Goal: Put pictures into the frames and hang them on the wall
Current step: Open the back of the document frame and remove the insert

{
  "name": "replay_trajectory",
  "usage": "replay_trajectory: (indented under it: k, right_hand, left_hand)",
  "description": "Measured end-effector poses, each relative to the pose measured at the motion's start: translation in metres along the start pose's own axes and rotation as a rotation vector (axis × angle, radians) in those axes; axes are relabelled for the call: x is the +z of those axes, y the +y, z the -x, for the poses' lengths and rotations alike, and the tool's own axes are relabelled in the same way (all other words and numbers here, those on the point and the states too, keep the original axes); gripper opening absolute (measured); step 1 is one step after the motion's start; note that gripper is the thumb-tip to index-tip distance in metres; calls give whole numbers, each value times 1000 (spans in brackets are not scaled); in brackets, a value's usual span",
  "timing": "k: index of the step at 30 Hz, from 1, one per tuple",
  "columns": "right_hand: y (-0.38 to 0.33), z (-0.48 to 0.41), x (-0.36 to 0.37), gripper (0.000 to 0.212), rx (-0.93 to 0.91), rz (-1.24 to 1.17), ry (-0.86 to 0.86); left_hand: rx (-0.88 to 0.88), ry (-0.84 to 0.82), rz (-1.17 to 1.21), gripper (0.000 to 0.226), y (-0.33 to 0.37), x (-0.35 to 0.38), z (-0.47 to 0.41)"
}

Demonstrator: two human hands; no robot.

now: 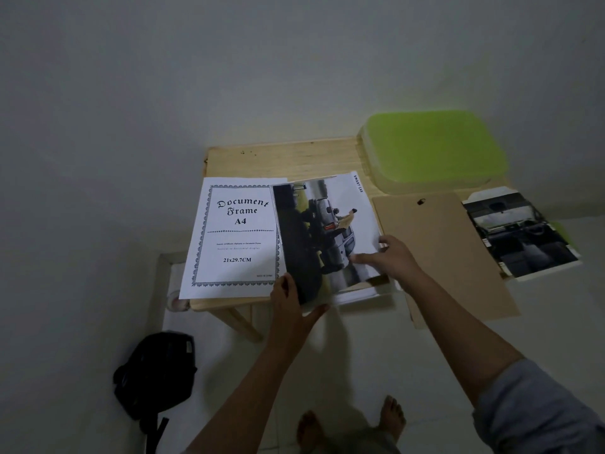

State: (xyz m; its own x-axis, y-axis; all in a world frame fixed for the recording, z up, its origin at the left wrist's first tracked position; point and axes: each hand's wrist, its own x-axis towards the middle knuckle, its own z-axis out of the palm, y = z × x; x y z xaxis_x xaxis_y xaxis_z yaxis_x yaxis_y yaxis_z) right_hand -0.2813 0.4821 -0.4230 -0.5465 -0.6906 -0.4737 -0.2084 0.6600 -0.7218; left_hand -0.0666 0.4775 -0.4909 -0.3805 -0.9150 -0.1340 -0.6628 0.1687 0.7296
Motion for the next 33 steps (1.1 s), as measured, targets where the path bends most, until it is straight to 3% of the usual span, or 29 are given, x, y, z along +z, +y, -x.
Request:
replay_trajectory:
  k: [10, 16, 20, 22, 25, 29, 33]
  right_hand:
    - [5, -6, -20, 39, -114, -42, -33]
    - [0, 0, -24, 47, -274, -60, 39]
    - [3, 3, -27, 46, -346, -123, 22]
    - [5, 5, -31, 45, -374, -153, 4]
    - [9, 7, -43, 45, -409, -209, -11]
    - [18, 5, -78, 47, -434, -276, 6]
    - [36, 1, -128, 46, -457, -265, 2]
  left_hand:
    - [-3, 6, -15, 95, 0, 2, -2]
    - [-10, -30, 34, 93, 5, -4, -1]
    - [60, 47, 76, 93, 5, -16, -3]
    - [37, 40, 233, 84, 17, -24, -4]
    - [-31, 60, 448, 50, 40, -27, -12]
    - [-153, 111, 585, 57, 73, -22, -30]
    - [-146, 70, 651, 61, 115, 2, -41]
